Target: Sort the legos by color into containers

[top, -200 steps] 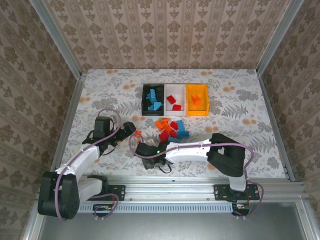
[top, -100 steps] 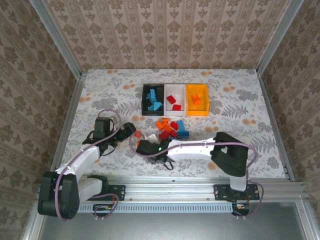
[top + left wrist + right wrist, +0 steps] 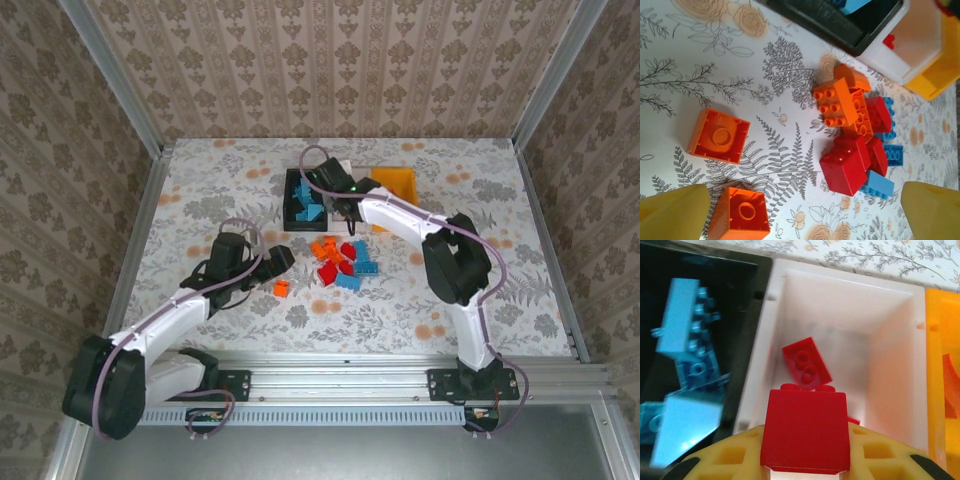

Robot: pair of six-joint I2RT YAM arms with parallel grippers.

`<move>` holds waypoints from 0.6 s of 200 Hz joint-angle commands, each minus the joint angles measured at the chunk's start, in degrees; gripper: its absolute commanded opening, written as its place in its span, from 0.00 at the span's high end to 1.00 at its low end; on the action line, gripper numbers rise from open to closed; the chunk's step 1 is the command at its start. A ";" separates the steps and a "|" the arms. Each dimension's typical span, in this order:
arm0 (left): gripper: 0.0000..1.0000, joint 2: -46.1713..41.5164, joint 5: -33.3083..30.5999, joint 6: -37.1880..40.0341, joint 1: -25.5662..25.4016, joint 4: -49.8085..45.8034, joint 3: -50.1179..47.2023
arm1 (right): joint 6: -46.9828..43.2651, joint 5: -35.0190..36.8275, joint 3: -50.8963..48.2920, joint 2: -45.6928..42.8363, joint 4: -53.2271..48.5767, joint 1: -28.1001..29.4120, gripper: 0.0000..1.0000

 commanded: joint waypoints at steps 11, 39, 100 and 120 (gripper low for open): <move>0.00 -3.41 -1.93 -0.29 -0.07 -2.05 -1.32 | -0.07 -4.69 6.06 3.17 -6.05 -2.24 0.67; 0.00 -4.13 -2.21 -0.46 -0.07 -1.91 -2.13 | 0.79 -7.47 9.18 5.66 -7.90 -3.62 0.61; 0.00 -2.99 -1.77 0.32 -0.12 -1.69 -1.65 | -0.28 -6.91 4.47 -1.57 -5.83 -2.93 0.48; 0.00 -2.08 -2.36 1.78 -0.15 -2.34 -0.63 | -0.46 -6.09 -4.15 -8.99 -1.56 -0.98 0.47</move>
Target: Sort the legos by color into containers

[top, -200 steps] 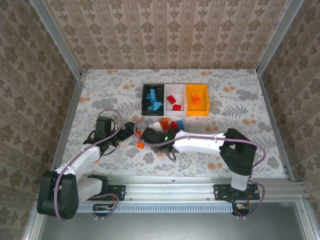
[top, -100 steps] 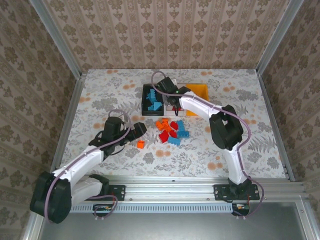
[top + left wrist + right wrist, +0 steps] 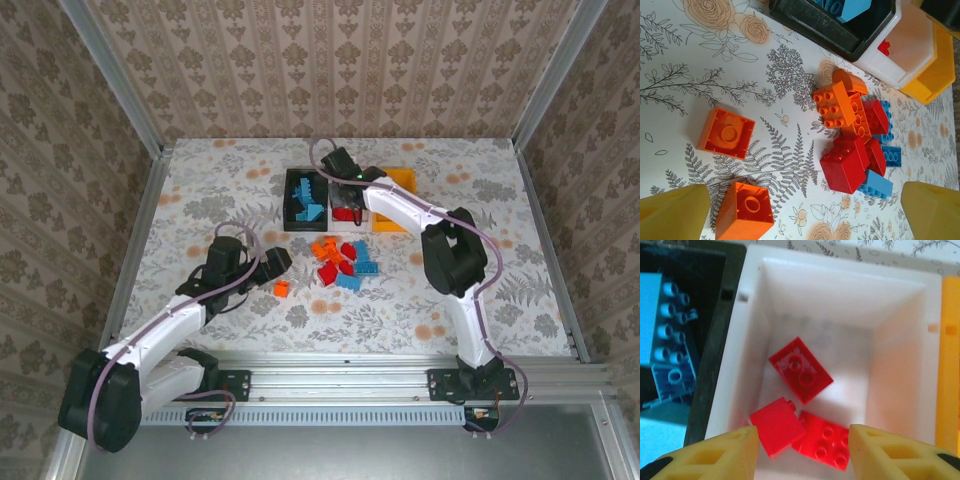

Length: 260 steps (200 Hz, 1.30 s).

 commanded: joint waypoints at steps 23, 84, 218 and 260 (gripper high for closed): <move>0.01 3.42 -5.81 6.60 -3.04 -6.91 4.04 | 0.14 3.34 -19.41 -18.91 7.19 5.52 0.44; 0.11 14.33 -21.61 14.06 -13.03 -19.57 11.42 | 3.35 6.36 -41.37 -37.96 8.74 5.36 0.40; 0.63 23.67 -22.89 15.23 -16.13 -12.54 11.35 | 2.64 6.88 -49.10 -46.60 9.70 2.45 0.49; 0.75 23.30 -23.99 15.27 -18.92 -15.79 14.07 | 2.48 6.77 -49.70 -47.50 9.93 1.72 0.49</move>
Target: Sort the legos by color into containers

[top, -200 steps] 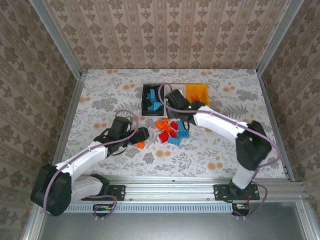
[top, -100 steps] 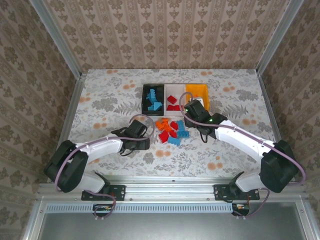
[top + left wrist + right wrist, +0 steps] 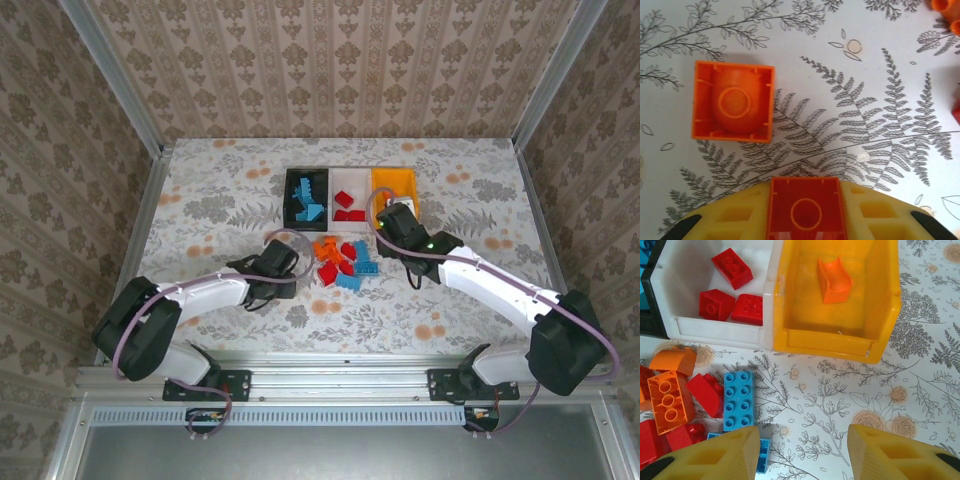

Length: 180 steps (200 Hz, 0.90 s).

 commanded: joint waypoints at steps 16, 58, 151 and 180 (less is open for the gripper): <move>0.76 -1.58 -1.60 0.97 -3.55 -4.98 5.11 | 0.46 1.23 -1.65 -2.08 0.80 -1.20 0.50; 0.75 -1.56 -0.07 5.92 -5.01 -5.92 16.92 | 4.01 2.56 -5.62 -4.84 2.13 -4.17 0.49; 0.79 37.59 16.42 17.73 -5.07 -7.46 68.22 | 13.09 0.55 -18.67 -18.02 2.55 -12.06 0.48; 0.79 45.87 20.91 19.46 -5.09 -8.75 79.02 | 13.10 -0.43 -20.69 -21.26 2.35 -12.49 0.47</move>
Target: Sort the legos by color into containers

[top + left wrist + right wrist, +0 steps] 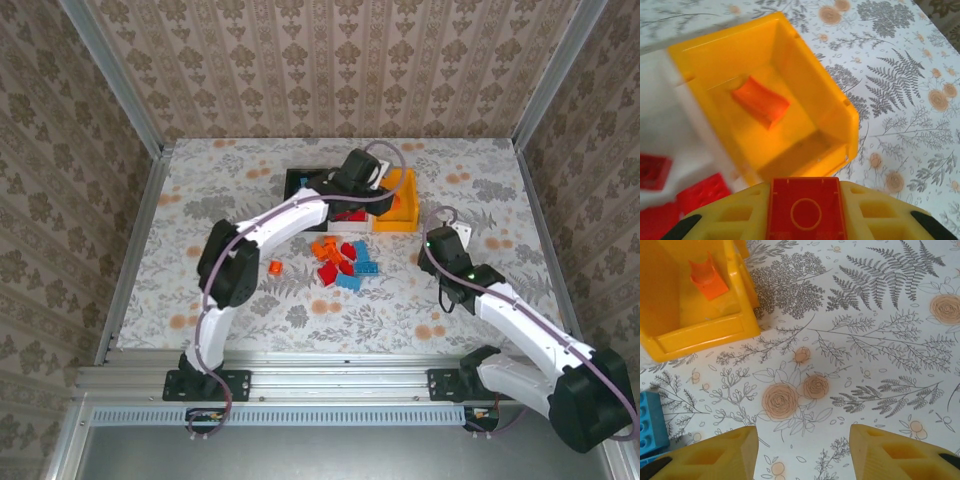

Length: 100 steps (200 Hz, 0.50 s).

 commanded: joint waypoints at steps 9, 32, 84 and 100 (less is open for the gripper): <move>0.79 5.92 6.39 4.03 -0.17 -2.38 10.04 | 1.40 -1.42 -1.65 -3.37 -0.39 -0.59 0.47; 0.78 10.44 6.79 4.16 -0.30 -4.22 16.61 | 1.11 -1.94 -2.08 -4.20 -0.60 -0.81 0.46; 0.75 18.79 2.99 1.94 -0.42 -9.55 27.43 | 0.07 -1.63 -3.40 -6.62 -1.45 -2.28 0.46; 0.73 20.75 2.69 2.09 -0.67 -10.35 29.59 | -0.11 -2.30 -3.67 -8.06 -1.89 -3.18 0.45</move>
